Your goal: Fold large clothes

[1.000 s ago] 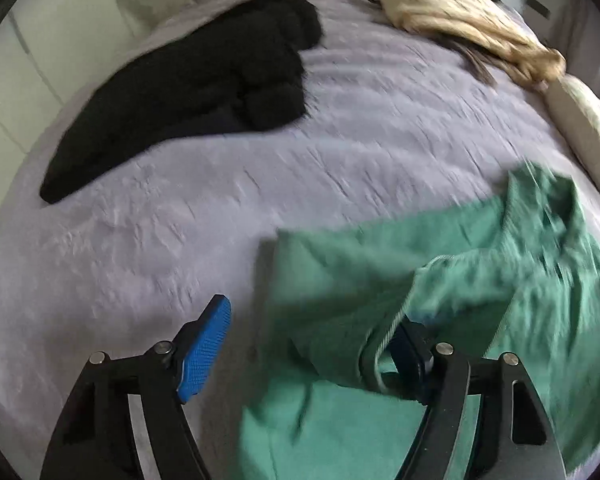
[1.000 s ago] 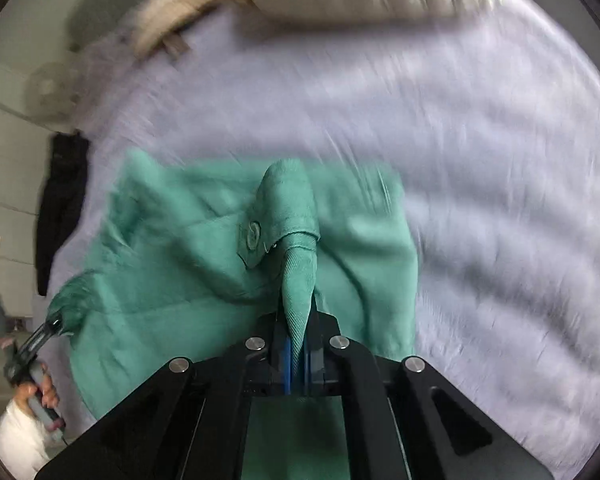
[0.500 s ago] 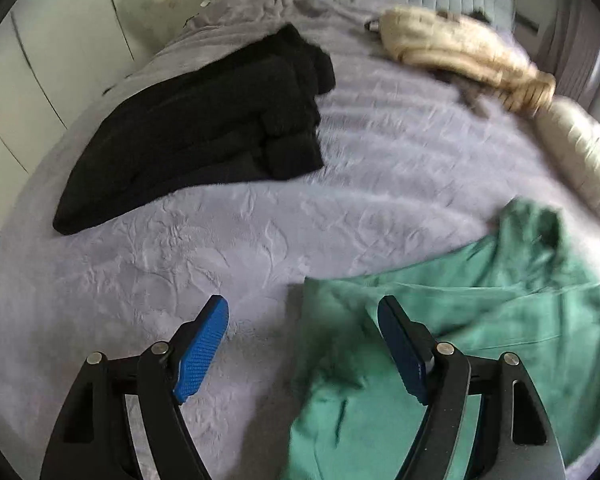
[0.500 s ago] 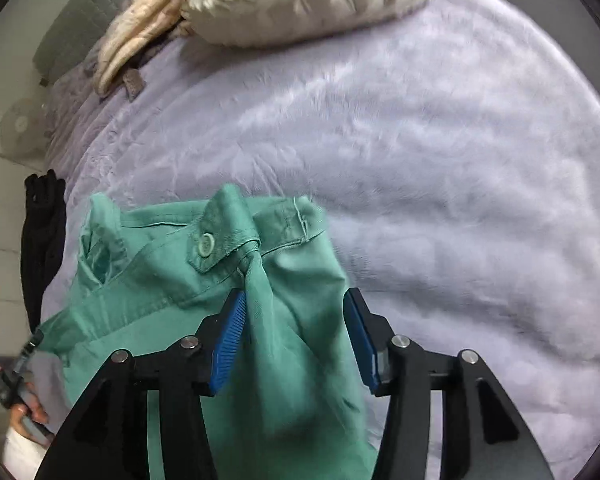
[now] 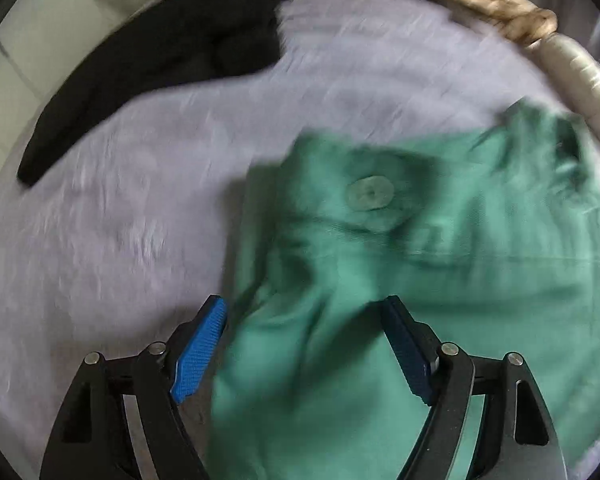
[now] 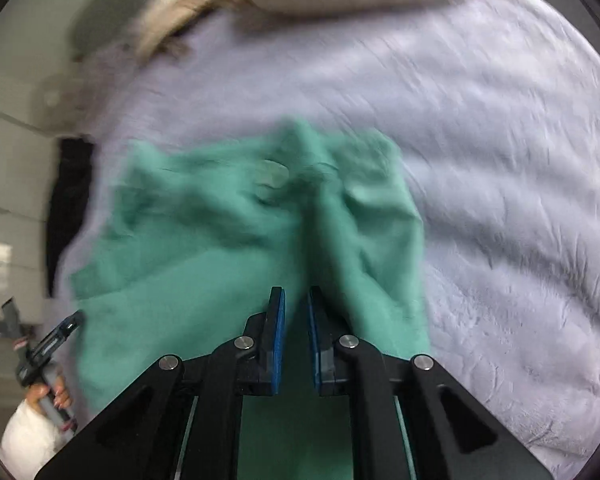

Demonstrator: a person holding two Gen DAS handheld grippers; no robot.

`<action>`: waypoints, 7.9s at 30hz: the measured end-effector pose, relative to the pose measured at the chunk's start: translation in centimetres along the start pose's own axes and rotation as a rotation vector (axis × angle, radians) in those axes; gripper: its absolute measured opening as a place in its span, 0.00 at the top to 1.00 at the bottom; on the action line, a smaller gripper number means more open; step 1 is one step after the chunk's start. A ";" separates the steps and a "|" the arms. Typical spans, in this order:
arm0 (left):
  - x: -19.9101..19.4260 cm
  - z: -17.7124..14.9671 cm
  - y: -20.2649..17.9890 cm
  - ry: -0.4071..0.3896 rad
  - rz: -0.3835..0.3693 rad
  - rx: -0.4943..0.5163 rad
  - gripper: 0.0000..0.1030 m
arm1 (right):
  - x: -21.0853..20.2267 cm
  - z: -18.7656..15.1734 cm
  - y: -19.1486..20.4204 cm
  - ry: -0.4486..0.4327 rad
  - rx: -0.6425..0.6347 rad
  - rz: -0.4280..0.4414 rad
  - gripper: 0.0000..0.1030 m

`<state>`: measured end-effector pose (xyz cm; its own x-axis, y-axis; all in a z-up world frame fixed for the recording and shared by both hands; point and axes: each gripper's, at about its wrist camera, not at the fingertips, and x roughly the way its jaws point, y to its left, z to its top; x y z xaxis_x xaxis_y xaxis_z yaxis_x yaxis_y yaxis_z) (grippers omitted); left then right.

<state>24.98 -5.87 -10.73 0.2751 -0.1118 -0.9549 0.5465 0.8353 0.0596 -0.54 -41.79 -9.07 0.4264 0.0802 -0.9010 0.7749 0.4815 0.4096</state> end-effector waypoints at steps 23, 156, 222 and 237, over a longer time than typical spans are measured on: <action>-2.7 -12.5 4.4 0.123 -0.130 -0.027 0.70 | -4.9 -12.0 -6.6 0.091 0.057 -0.110 0.93; -4.6 -11.1 9.8 0.015 -0.320 -0.066 0.00 | 7.5 -24.3 18.8 0.213 0.226 0.532 0.00; -3.0 -5.6 0.3 0.097 -0.680 0.039 0.83 | -0.6 -20.0 16.4 0.107 -0.069 0.382 0.85; -17.9 -2.9 -12.4 -0.189 -0.571 0.358 0.86 | 4.4 -16.5 11.2 0.113 -0.024 0.403 0.99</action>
<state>11.02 -12.66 4.77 -0.0173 -0.5992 -0.8004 0.8648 0.3927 -0.3127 2.35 -21.60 -10.84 0.6384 0.3614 -0.6796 0.5444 0.4122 0.7306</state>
